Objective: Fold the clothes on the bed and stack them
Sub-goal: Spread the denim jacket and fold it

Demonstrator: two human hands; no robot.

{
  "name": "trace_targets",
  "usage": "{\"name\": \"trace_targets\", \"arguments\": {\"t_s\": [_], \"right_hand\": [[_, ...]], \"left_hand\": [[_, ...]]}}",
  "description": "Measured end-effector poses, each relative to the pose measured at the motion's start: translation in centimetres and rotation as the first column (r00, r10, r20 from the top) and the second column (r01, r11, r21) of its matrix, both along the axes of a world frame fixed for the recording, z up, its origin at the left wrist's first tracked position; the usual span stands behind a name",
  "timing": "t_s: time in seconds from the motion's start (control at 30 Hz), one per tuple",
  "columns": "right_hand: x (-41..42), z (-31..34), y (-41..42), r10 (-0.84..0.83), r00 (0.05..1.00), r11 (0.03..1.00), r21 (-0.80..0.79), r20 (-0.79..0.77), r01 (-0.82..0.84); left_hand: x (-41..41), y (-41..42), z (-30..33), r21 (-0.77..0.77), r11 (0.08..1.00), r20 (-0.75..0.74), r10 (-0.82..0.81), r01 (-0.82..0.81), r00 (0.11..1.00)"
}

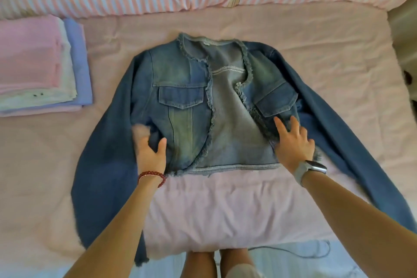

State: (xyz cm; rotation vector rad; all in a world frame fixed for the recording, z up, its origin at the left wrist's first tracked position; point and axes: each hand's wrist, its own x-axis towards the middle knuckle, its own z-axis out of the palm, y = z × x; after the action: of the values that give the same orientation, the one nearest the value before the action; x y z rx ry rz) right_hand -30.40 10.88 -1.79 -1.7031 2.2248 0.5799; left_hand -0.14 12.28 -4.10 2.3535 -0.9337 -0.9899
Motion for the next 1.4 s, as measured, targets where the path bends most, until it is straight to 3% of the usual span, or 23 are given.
{"name": "trace_targets", "arguments": {"t_s": [0.1,0.17,0.23,0.3,0.33,0.37,0.43,0.47,0.5,0.57,0.67,0.73,0.8,0.87,0.9,1.03,1.1,1.13,1.2,1.27,1.33,1.4], "right_hand": [[-0.1,2.0,-1.4,-0.095,0.988,0.977,-0.178,0.124,0.117],[0.9,4.0,-2.5,-0.183,0.949,0.894,-0.357,0.258,0.27],[2.7,5.7,-3.1,-0.212,0.888,0.804,-0.444,0.409,0.397],[5.1,6.8,-2.9,-0.101,0.867,0.819,-0.454,0.489,0.351],[6.2,6.9,-2.5,-0.013,0.834,0.897,-0.363,0.552,0.254],[7.2,6.6,-2.0,0.019,0.765,0.979,-0.169,0.644,0.118],[8.0,5.8,-0.5,-0.075,0.655,0.958,0.238,0.752,-0.163],[7.6,5.3,0.3,-0.125,0.649,0.932,0.313,0.751,-0.182],[6.9,4.7,1.1,-0.158,0.646,0.951,0.291,0.746,-0.104],[5.2,3.8,2.1,-0.216,0.645,0.97,0.089,0.733,0.224],[1.9,2.2,2.9,-0.317,0.708,0.837,-0.166,0.631,0.522],[0.4,0.9,3.1,-0.436,0.665,0.805,-0.066,0.607,0.589],[-0.2,-0.6,2.8,-0.528,0.525,0.779,0.134,0.668,0.613],[-0.3,-1.5,2.0,-0.546,0.422,0.757,0.211,0.724,0.618],[0.0,-1.3,1.6,-0.512,0.406,0.752,0.167,0.757,0.638],[-1.0,1.3,3.2,-0.235,0.457,0.676,-0.194,0.858,0.711],[-2.2,2.4,5.1,-0.225,0.575,0.699,-0.281,0.787,0.658],[-3.0,2.7,5.8,-0.289,0.657,0.774,-0.234,0.696,0.588],[-4.4,2.2,6.7,-0.398,0.811,0.909,0.066,0.429,0.411],[-5.6,1.7,6.2,-0.369,0.877,0.928,0.18,0.307,0.328],[-6.0,1.5,4.5,-0.315,0.863,0.937,-0.018,0.394,0.35],[-6.2,1.2,1.9,-0.208,0.849,0.886,-0.275,0.486,0.374]], "left_hand": [[1.0,1.4,0.9,-0.072,0.994,0.149,0.092,-0.082,0.985],[2.1,2.7,2.0,-0.039,0.99,0.218,0.14,-0.134,0.966],[3.1,3.5,2.9,0.073,0.994,0.274,0.055,-0.078,0.96],[3.5,3.5,3.6,0.158,0.987,0.284,-0.065,0.02,0.956],[3.3,3.4,3.8,0.173,0.982,0.293,-0.118,0.069,0.949],[2.9,3.2,4.0,0.166,0.98,0.307,-0.155,0.108,0.939],[1.5,2.4,4.3,0.089,0.977,0.309,-0.21,0.191,0.928],[0.7,1.9,4.3,0.034,0.97,0.266,-0.243,0.242,0.933],[-0.2,1.3,4.3,-0.017,0.96,0.188,-0.271,0.279,0.944],[-2.2,-0.3,4.0,-0.075,0.957,-0.009,-0.28,0.279,0.96],[-5.6,-2.6,3.4,-0.007,0.968,-0.239,-0.246,0.252,0.939],[-7.7,-4.0,2.6,0.06,0.973,-0.422,-0.176,0.221,0.89],[-9.6,-5.6,2.0,0.159,0.978,-0.579,-0.017,0.133,0.815],[-11.0,-7.1,1.7,0.177,0.984,-0.612,0.079,0.038,0.787],[-11.3,-7.7,1.9,0.108,0.994,-0.582,0.061,0.002,0.811],[-13.1,-9.3,3.3,-0.338,0.941,-0.337,-0.115,-0.006,0.935],[-13.4,-9.5,3.3,-0.418,0.907,-0.238,-0.166,0.053,0.957],[-13.6,-9.5,3.1,-0.37,0.925,-0.217,-0.181,0.091,0.959],[-14.1,-8.9,2.1,-0.074,0.983,-0.164,-0.179,0.169,0.97],[-14.2,-8.4,0.8,0.125,0.973,-0.111,-0.179,0.193,0.977],[-14.4,-9.3,0.6,0.082,0.984,-0.069,-0.155,0.161,0.985],[-14.7,-10.8,0.8,-0.017,0.985,0.016,-0.17,0.17,0.985]]}}
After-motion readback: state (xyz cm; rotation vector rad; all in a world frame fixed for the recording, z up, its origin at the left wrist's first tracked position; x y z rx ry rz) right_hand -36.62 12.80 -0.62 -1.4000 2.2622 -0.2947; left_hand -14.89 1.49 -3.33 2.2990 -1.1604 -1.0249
